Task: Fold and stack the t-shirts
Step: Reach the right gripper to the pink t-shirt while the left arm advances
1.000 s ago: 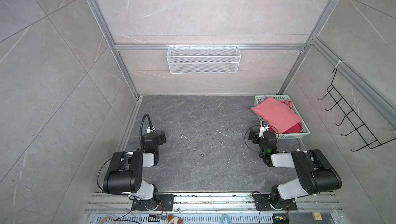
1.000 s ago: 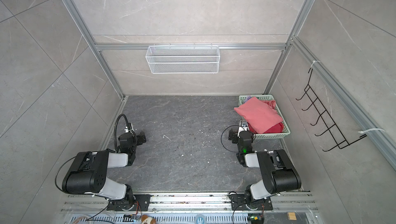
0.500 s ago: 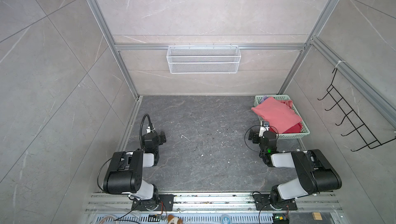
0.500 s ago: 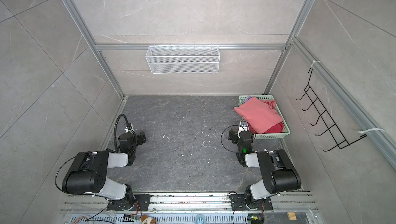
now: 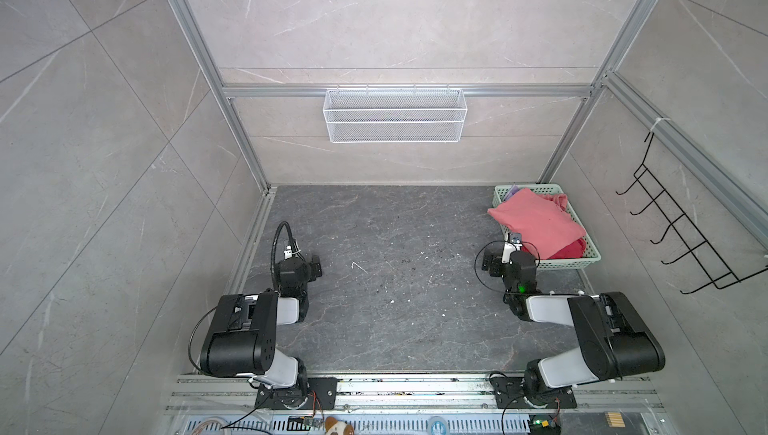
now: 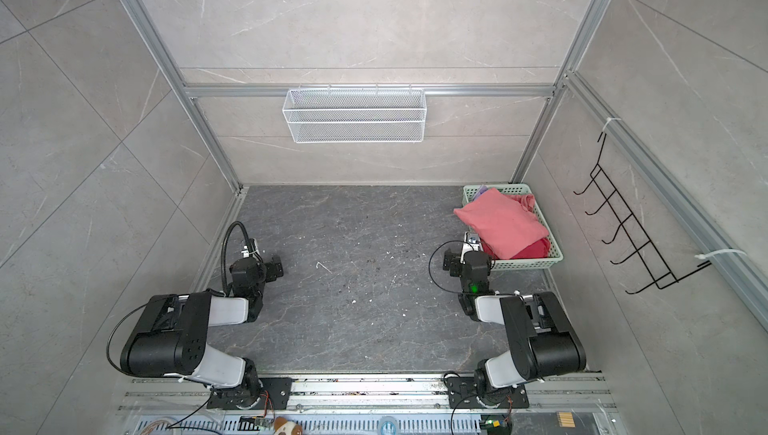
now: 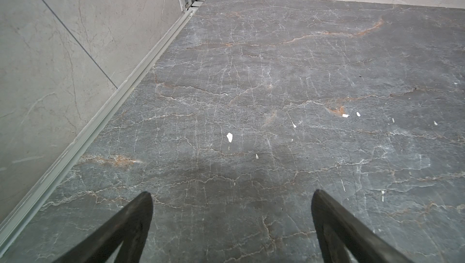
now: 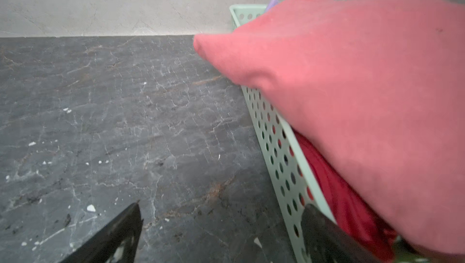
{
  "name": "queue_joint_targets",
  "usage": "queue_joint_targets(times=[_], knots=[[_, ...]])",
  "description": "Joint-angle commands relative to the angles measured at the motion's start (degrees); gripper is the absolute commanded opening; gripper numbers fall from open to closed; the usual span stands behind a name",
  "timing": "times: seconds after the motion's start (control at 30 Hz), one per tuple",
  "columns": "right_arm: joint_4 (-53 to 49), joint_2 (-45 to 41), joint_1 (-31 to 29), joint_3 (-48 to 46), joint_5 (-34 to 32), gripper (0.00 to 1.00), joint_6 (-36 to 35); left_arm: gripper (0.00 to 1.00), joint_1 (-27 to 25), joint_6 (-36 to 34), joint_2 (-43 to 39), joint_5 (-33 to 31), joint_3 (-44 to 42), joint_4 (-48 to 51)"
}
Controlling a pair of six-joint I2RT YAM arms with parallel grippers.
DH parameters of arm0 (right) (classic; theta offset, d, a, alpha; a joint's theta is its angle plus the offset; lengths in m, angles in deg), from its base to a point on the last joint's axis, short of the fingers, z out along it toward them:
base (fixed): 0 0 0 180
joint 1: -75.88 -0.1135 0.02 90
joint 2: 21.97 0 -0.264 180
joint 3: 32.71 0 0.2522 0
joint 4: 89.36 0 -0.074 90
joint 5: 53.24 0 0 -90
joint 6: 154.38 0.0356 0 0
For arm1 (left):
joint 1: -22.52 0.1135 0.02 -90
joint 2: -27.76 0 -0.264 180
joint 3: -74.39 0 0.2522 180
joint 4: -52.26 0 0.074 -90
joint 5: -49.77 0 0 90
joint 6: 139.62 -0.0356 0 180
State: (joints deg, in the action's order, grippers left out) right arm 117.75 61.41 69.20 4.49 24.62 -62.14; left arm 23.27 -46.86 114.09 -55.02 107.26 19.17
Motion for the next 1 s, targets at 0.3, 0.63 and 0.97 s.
queue_joint_targets(times=[0.3, 0.63, 0.97], knots=[[-36.26, -20.1, -3.04, 18.66, 21.85, 0.99, 14.0, 1.0, -1.67, 20.06, -26.17, 14.2, 19.27, 40.21], [-37.93, -22.75, -20.3, 17.64, 28.59, 1.0, 41.24, 1.0, -31.13, 48.11, -24.99, 16.2, 22.19, 38.4], [-35.54, -21.66, -29.35, 16.43, 24.25, 1.0, 48.03, 1.0, -44.61, 46.48, -20.6, 11.88, 24.66, 35.31]])
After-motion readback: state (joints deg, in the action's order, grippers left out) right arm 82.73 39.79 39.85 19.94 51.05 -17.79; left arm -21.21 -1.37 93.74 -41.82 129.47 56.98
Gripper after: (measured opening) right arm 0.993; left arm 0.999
